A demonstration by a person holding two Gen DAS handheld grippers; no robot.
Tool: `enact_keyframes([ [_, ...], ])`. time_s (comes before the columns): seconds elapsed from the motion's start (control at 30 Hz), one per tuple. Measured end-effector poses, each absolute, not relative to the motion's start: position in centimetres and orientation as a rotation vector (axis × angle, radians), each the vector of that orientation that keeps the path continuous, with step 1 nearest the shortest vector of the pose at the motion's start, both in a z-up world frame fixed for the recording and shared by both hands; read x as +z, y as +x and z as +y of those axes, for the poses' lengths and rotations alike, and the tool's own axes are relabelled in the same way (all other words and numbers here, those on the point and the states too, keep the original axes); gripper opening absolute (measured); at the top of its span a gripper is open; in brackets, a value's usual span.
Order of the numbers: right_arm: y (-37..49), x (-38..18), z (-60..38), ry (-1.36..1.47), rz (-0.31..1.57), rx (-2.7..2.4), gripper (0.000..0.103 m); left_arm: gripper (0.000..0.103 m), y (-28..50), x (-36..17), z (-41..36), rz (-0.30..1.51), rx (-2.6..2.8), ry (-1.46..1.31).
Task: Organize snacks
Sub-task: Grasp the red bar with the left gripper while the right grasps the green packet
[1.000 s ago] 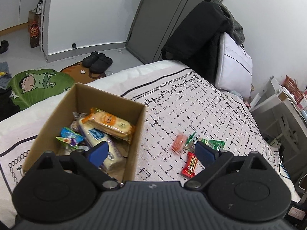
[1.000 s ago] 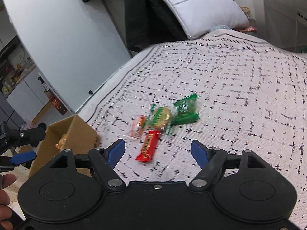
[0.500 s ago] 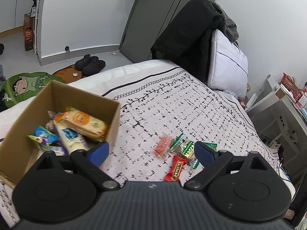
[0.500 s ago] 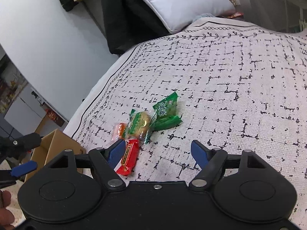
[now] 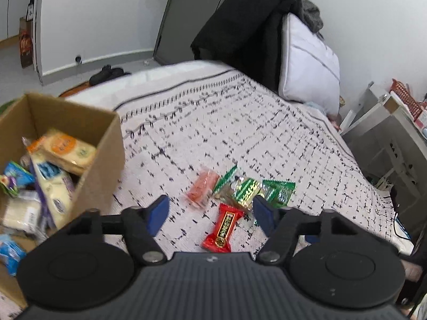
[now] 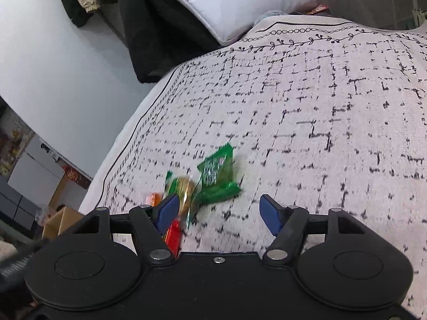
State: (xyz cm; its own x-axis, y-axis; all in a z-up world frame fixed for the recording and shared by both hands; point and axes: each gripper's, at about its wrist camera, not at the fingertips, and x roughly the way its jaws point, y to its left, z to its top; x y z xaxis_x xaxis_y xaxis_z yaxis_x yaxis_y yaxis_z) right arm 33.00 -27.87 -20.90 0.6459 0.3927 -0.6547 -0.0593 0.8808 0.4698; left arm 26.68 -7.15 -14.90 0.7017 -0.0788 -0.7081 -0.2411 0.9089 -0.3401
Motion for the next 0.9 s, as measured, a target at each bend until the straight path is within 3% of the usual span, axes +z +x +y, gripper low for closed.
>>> enact_keyframes([
  [0.6,35.5,-22.1,-27.1,0.376,0.825,0.234,0.065,0.058,30.4,-21.4,-9.9,0.931,0.092,-0.455],
  [0.73,36.0,-22.4,-26.7,0.366,0.822,0.233,0.065,0.019,30.5,-21.6,-9.9,0.944,0.108,-0.439],
  [0.9,36.7,-22.6,-26.2,0.351,0.804,0.229,0.065,0.019,30.0,-21.1,-8.9,0.93,0.13,-0.475],
])
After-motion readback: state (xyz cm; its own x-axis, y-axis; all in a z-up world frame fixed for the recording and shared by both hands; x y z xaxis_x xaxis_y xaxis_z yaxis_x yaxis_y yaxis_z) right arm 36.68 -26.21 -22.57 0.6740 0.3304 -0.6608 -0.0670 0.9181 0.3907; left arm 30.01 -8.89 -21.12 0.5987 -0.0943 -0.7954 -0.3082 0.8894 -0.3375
